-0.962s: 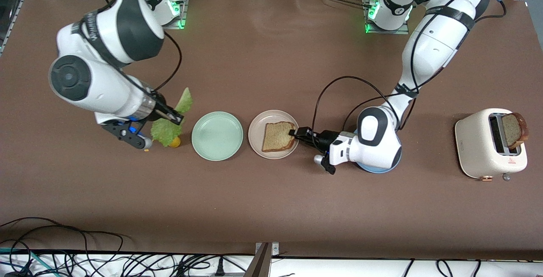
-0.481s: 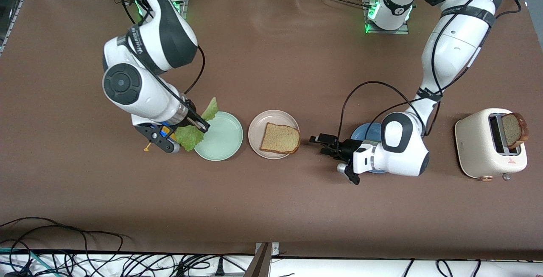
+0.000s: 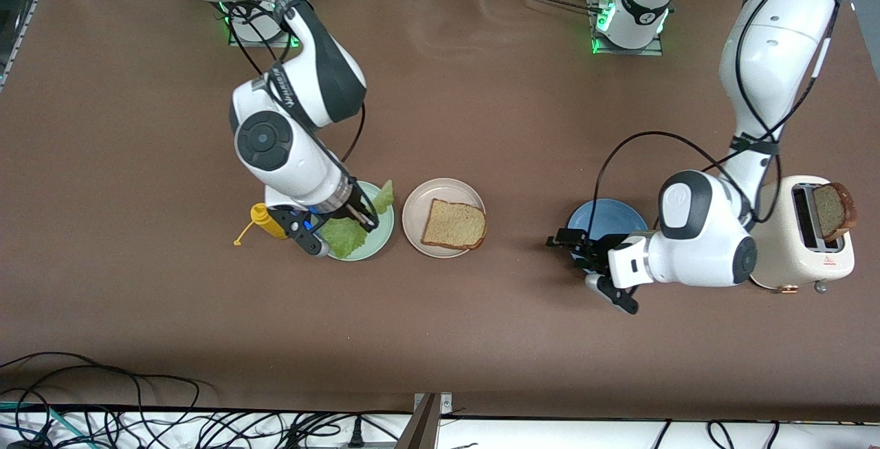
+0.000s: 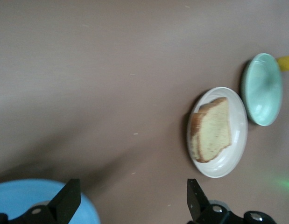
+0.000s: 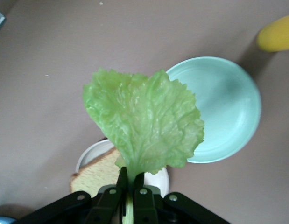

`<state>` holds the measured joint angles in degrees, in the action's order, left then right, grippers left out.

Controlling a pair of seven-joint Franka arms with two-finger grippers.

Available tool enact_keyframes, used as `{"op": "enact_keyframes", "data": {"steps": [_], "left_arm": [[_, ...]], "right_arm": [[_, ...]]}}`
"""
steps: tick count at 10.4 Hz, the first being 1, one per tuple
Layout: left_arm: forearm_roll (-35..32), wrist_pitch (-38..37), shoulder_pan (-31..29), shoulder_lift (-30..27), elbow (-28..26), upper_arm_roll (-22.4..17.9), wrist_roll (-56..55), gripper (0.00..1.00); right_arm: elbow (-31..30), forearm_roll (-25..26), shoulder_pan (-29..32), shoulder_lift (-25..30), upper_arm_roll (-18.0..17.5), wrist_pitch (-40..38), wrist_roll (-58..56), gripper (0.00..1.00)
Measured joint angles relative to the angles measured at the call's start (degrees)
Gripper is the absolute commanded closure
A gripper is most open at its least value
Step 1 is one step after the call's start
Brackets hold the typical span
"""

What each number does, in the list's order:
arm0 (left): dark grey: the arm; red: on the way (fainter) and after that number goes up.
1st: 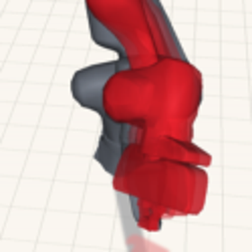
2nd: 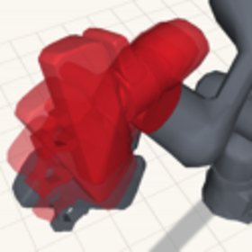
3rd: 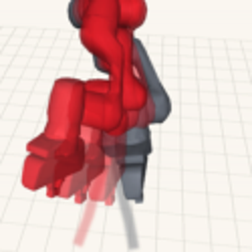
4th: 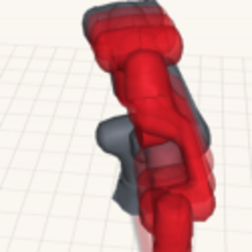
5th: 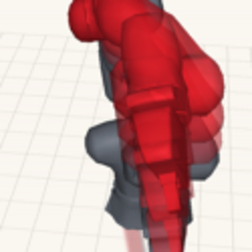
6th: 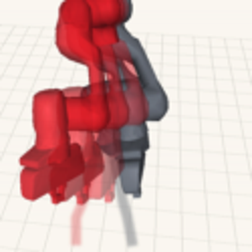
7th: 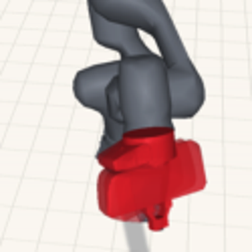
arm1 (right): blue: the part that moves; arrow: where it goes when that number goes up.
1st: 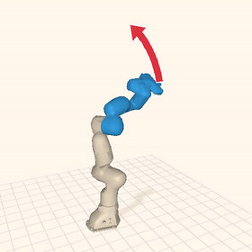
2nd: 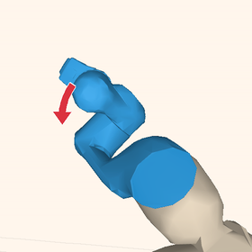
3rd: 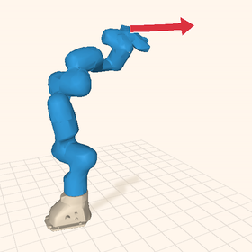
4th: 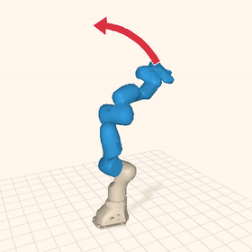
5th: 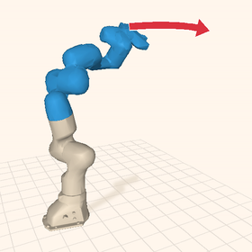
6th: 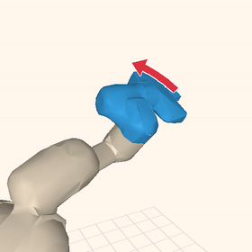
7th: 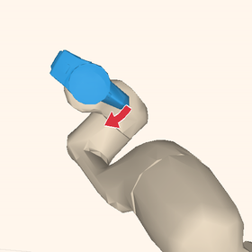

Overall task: Make sandwich on beige plate with both arms
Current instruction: 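Lay the lettuce on the bread with the right gripper while the left gripper withdraws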

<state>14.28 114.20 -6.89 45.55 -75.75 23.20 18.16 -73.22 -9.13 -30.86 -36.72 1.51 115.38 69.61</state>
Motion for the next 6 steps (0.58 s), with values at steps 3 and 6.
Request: {"op": "enact_keyframes", "data": {"steps": [3,6], "left_arm": [[-14.4,-3.7,0.7,-7.7,0.6,0.9,-14.7,0.00],[-21.2,-12.5,3.1,-16.7,0.7,1.0,-20.2,0.00]], "right_arm": [[-0.1,0.0,-2.5,-3.3,0.0,7.3,6.1,1.00],[-0.1,0.0,-4.6,-6.9,0.0,15.1,12.5,1.00]]}}
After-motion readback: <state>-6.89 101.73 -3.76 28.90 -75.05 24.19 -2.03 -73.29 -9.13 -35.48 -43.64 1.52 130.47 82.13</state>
